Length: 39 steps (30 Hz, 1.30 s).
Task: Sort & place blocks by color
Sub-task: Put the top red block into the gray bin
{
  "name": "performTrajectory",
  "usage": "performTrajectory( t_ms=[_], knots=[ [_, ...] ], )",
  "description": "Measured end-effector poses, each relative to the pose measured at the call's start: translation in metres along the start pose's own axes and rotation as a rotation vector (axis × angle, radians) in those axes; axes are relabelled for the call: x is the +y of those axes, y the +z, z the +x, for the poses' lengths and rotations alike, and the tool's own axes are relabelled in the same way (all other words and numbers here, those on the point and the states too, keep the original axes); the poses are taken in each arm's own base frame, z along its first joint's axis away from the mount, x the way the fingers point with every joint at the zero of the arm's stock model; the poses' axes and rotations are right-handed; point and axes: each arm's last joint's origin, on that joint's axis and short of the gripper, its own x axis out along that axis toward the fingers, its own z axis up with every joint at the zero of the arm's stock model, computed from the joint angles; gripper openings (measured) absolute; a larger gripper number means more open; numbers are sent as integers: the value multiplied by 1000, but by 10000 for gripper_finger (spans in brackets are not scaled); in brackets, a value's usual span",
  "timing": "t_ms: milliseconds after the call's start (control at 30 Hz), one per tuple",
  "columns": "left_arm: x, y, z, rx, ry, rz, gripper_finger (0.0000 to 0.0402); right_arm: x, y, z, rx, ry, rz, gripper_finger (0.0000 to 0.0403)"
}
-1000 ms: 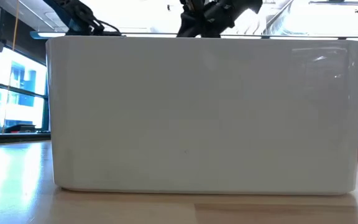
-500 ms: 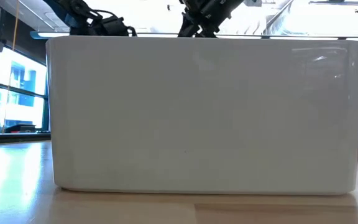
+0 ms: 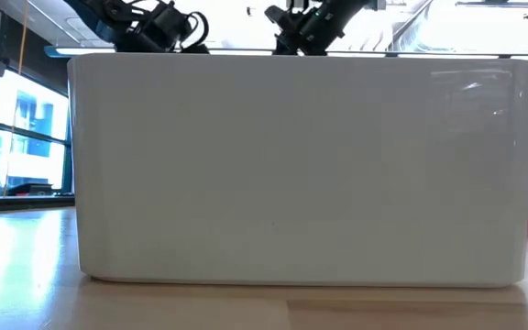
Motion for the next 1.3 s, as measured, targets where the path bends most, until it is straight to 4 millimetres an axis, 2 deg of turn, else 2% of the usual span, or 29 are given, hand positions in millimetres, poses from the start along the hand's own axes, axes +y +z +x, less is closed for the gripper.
performTrajectory(
  t_ms=[333,467,700,933,1100,1300],
  knots=[
    [2,28,-4,-291,-18,5,82,-37,17,2,-14,-44,49,146],
    [3,35,-3,-291,-16,31,82,-48,21,2,-15,-48,67,146],
    [9,55,18,-235,-29,15,82,-57,24,2,-8,-32,55,146],
    [15,46,63,-33,-57,-17,82,-57,24,2,-7,-31,44,146],
    [16,27,93,101,-82,-40,82,-57,22,2,14,-30,44,146],
    [15,5,116,193,-123,-64,82,-59,17,2,67,-48,79,146]
  ],
)
